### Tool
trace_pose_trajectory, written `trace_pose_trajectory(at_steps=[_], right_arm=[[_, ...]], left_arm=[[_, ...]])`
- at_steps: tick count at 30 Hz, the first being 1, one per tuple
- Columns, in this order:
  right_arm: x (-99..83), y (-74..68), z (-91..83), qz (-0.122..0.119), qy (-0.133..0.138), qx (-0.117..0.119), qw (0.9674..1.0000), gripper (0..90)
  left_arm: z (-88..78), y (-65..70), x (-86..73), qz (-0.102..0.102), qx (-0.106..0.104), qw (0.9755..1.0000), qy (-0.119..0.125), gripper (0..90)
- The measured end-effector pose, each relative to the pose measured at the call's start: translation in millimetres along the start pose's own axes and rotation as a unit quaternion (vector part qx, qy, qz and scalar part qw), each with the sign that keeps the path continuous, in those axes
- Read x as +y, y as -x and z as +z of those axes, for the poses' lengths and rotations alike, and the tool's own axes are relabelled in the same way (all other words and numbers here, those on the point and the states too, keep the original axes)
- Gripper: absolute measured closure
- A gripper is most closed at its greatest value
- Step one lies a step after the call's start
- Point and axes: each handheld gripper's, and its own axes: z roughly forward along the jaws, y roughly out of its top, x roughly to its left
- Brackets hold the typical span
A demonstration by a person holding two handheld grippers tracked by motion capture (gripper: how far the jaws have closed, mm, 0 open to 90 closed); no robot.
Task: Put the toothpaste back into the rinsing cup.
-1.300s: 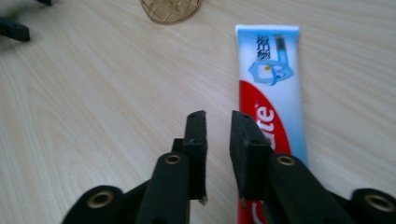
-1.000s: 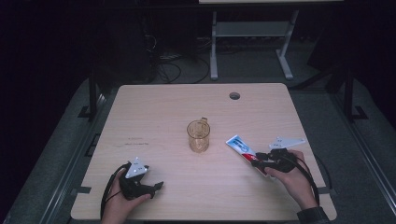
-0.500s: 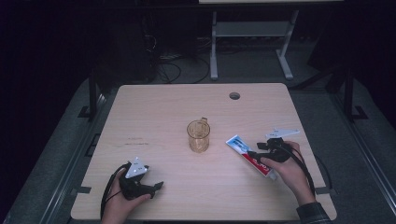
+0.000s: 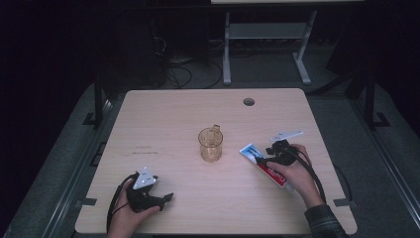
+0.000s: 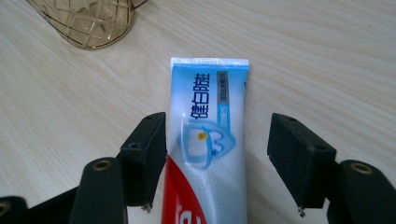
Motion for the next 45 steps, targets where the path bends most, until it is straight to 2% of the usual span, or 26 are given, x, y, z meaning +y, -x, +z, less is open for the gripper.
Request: trace_pose_trajectory(at_steps=[3,9,12,14,17,25,32,37,45], right_arm=[[4.7,-0.7,4.6,0.0,-0.003,0.002,1.0,36.5],[12.9,-1.6,14.7,-0.004,-0.032,-0.004,0.9995,33.1],[14.6,-2.7,18.8,-0.003,-0.035,-0.006,0.9994,33.2],[16.1,-3.3,22.6,-0.009,-0.051,-0.008,0.9986,32.8],[18.5,-5.1,27.0,-0.012,-0.058,-0.006,0.9982,33.4],[23.7,-10.5,35.9,-0.032,-0.089,-0.02,0.9953,34.0],[27.8,-13.9,37.7,-0.044,-0.103,-0.028,0.9933,38.6],[28.0,-13.9,37.6,-0.044,-0.103,-0.028,0.9933,40.3],[32.6,-16.1,37.6,-0.038,-0.122,-0.032,0.9913,46.2]], left_arm=[[0.0,0.0,0.0,0.0,0.0,1.0,0.0,13.5],[-0.1,0.1,0.0,0.0,0.0,1.0,-0.001,13.5],[-0.1,0.1,0.0,0.0,0.0,1.0,0.0,13.5],[-0.1,0.1,0.0,0.0,0.0,1.0,0.0,13.5],[-0.1,0.1,0.0,0.0,0.0,1.0,0.0,13.5],[-0.2,0.3,-0.2,0.001,-0.001,1.0,0.0,13.5],[-0.2,0.3,-0.2,0.001,-0.001,1.0,0.0,13.5],[-0.3,0.5,-0.3,0.001,-0.001,1.0,0.0,13.5],[-0.3,0.6,-0.3,0.001,-0.001,1.0,0.0,13.5]])
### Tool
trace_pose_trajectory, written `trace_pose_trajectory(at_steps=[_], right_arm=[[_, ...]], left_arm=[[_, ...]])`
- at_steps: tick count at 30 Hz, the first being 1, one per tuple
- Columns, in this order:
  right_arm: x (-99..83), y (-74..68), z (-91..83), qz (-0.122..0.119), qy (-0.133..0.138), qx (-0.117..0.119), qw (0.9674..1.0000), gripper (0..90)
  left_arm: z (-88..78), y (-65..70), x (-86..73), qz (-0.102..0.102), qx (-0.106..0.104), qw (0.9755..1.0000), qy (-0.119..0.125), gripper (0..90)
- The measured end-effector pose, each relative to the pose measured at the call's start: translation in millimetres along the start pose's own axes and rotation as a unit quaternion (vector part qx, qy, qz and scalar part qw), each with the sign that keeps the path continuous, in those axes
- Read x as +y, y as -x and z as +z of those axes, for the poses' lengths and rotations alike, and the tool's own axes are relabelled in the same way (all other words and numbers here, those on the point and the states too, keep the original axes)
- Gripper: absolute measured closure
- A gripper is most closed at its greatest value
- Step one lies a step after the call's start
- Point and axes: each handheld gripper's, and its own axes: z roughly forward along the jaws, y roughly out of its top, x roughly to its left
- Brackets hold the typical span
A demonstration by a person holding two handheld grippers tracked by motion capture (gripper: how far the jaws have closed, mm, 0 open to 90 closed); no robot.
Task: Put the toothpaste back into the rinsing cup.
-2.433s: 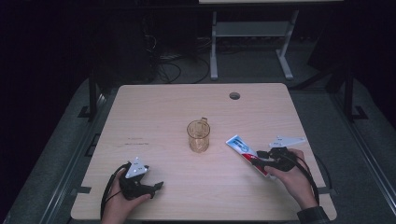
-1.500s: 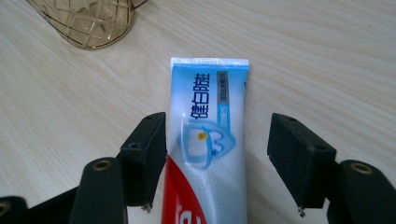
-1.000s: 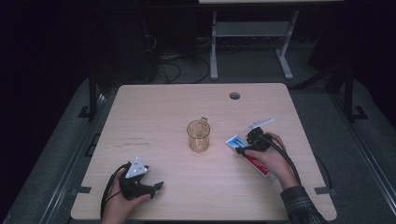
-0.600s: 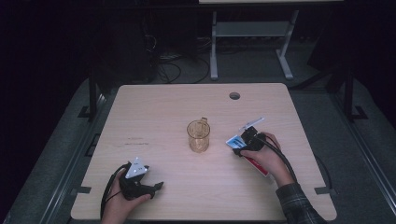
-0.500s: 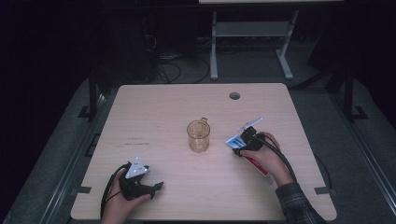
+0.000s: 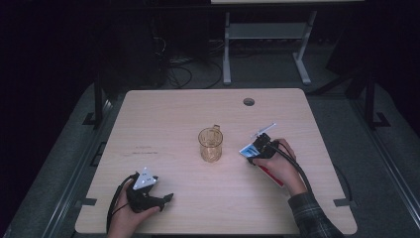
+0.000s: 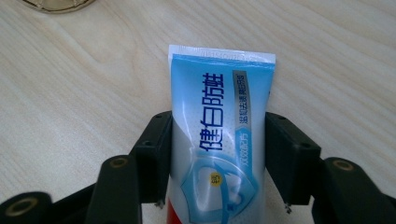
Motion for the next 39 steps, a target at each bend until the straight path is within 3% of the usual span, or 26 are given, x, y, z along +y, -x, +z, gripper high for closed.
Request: trace_pose_trajectory(at_steps=[9,17,32,39], right_arm=[[1.6,3.1,-2.6,0.008,-0.007,0.006,0.9999,58.5],[-0.8,10.9,-9.7,0.027,0.008,0.026,0.9993,70.9],[-3.0,16.6,-22.6,0.048,0.046,0.054,0.9963,72.7],[-5.2,23.2,-32.9,0.068,0.078,0.072,0.992,72.9]], left_arm=[[0.0,0.0,0.0,0.0,0.0,1.0,0.0,13.5],[0.0,0.0,0.0,0.0,0.0,1.0,0.0,13.5],[0.0,0.0,0.0,0.0,0.0,1.0,0.0,13.5],[0.0,0.0,0.0,0.0,0.0,1.0,0.0,13.5]])
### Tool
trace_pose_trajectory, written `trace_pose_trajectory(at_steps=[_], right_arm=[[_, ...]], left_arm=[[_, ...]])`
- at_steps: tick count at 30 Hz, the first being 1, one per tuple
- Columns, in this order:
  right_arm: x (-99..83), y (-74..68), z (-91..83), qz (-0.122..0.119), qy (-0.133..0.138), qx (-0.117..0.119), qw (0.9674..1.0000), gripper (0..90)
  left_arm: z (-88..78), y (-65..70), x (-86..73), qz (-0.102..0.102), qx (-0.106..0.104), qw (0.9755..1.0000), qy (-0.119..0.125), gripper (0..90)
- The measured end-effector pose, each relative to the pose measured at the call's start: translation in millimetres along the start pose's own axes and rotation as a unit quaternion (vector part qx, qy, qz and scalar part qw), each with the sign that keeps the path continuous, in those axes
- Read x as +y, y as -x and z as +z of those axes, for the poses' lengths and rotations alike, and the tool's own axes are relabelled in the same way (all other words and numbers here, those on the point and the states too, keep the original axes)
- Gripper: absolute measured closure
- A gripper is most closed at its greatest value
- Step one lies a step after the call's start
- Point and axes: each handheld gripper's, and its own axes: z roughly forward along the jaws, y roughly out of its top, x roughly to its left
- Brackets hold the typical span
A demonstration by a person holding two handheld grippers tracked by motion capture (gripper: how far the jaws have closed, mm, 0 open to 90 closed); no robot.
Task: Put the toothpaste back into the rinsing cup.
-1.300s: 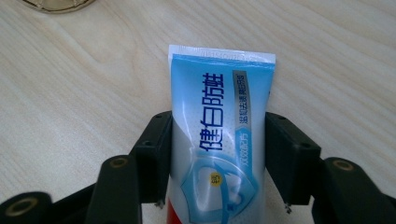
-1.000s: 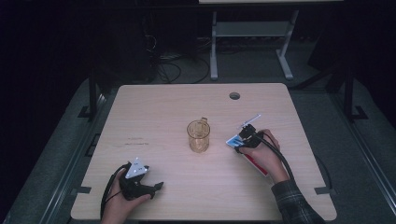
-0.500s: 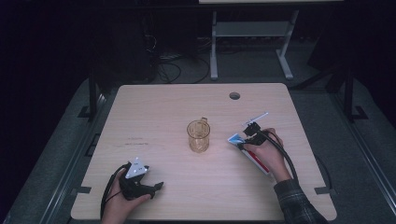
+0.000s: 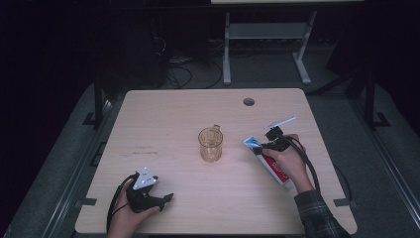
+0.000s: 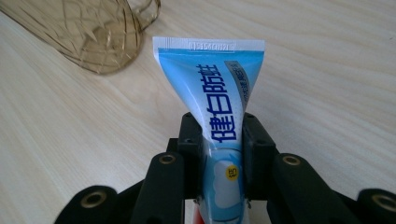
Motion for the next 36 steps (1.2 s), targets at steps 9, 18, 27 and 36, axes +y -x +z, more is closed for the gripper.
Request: trace_pose_trajectory(at_steps=[9,18,27,36], right_arm=[[-0.1,4.8,-12.9,0.01,0.032,0.011,0.9994,73.6],[0.7,6.5,-24.7,0.016,0.055,0.022,0.9981,73.9],[1.3,6.2,-33.7,0.014,0.088,0.029,0.9956,74.2],[5.9,5.1,-47.8,0.009,0.123,0.045,0.9913,74.1]], left_arm=[[0.0,0.1,0.0,0.0,0.0,1.0,0.0,13.5],[-0.2,0.1,0.0,0.0,0.0,1.0,-0.001,13.5],[-0.1,0.2,0.0,0.0,0.0,1.0,0.0,13.5],[-0.3,0.2,0.0,0.0,0.001,1.0,-0.001,13.5]])
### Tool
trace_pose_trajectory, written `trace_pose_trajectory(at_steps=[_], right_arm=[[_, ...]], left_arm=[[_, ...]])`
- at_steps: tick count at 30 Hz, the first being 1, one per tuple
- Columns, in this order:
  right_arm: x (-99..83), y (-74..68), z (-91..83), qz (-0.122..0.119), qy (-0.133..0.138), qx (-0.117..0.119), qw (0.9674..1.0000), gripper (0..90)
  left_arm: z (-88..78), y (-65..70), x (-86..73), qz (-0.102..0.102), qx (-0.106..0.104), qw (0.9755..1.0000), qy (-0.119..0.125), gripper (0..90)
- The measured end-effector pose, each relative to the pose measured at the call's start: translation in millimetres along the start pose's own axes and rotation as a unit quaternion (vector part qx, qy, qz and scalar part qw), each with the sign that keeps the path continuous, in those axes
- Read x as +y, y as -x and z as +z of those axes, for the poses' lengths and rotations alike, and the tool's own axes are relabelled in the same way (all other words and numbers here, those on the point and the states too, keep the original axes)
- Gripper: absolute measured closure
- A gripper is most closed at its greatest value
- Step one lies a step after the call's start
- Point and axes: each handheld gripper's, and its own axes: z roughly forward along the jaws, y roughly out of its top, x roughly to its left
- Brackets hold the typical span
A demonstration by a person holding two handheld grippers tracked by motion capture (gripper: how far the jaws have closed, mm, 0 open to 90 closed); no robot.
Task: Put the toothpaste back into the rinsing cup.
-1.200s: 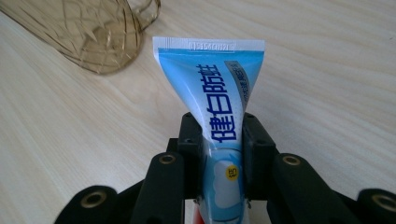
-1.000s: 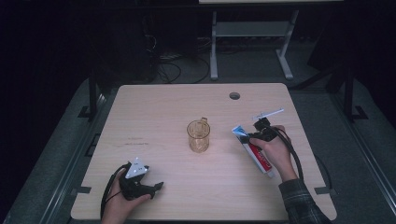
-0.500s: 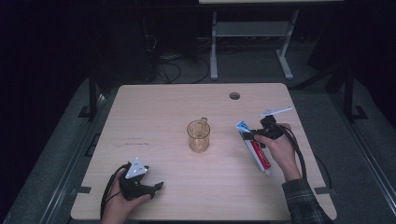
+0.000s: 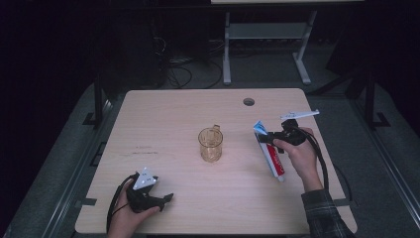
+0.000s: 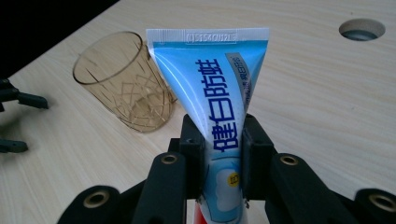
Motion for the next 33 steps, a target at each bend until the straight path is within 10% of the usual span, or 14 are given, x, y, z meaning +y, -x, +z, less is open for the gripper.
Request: trace_pose_trajectory(at_steps=[33], right_arm=[[38.1,-9.3,-9.4,-0.027,0.109,0.065,0.9916,73.8]], left_arm=[[-0.2,0.1,-0.2,0.002,-0.001,1.0,0.0,13.5]])
